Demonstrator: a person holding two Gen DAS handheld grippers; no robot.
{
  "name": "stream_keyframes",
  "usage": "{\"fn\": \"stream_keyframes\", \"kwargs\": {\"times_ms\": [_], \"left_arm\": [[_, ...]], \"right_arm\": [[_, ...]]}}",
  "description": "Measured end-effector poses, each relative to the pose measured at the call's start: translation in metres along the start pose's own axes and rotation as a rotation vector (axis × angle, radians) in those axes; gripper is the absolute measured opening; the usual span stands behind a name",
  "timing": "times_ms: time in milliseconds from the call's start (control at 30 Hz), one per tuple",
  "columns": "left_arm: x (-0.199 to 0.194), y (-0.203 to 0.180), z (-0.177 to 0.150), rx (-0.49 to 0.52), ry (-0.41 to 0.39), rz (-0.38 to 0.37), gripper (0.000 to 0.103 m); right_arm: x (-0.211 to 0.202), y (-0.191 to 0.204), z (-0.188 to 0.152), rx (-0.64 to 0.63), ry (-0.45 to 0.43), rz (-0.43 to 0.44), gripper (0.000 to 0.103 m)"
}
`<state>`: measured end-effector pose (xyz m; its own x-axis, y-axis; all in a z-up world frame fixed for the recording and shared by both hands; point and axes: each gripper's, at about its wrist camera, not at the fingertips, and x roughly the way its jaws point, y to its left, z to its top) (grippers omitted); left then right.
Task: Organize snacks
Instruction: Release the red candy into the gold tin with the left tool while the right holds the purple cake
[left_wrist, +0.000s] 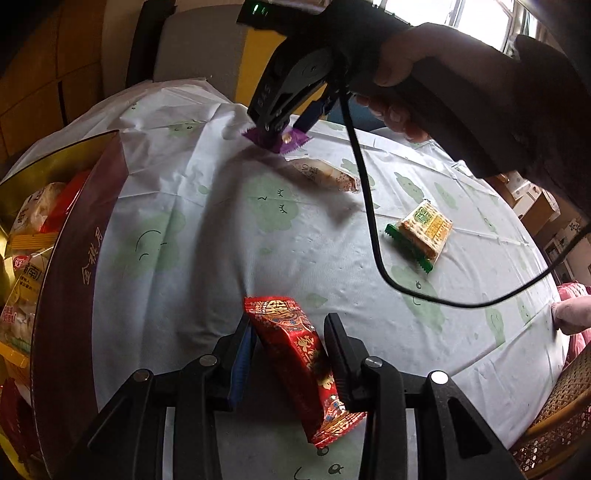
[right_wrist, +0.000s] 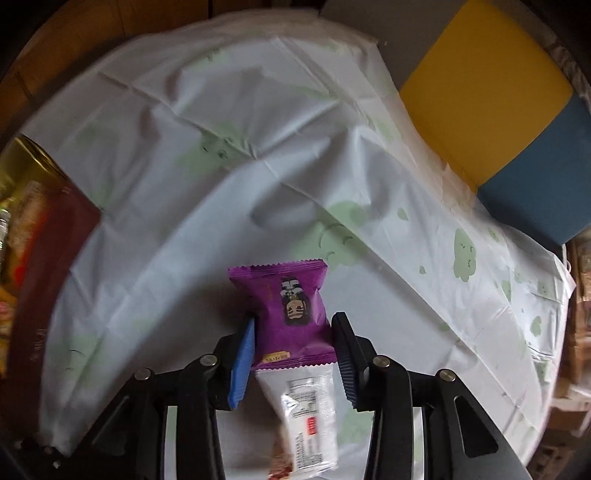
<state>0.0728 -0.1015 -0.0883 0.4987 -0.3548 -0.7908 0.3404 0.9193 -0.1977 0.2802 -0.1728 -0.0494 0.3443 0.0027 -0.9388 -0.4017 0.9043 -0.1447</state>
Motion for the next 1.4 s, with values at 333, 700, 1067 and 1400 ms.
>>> {"fn": "stream_keyframes", "kwargs": {"times_ms": [333, 700, 1067, 1400], "left_arm": [[-0.005, -0.001, 0.001, 0.024, 0.006, 0.028, 0.028], [-0.048, -0.001, 0.009, 0.042, -0.072, 0.081, 0.027], [-0.104, -0.002, 0.013, 0.052, -0.165, 0.143, 0.027], [-0.139, 0.013, 0.010, 0.026, -0.222, 0.220, 0.027]], "right_arm": [[-0.070, 0.010, -0.058, 0.018, -0.116, 0.019, 0.041], [-0.071, 0.009, -0.178, 0.144, -0.049, 0.106, 0.041], [-0.045, 0.012, -0.226, 0.254, -0.054, 0.183, 0.041], [-0.040, 0.020, -0.227, 0.214, -0.055, 0.161, 0.043]]}}
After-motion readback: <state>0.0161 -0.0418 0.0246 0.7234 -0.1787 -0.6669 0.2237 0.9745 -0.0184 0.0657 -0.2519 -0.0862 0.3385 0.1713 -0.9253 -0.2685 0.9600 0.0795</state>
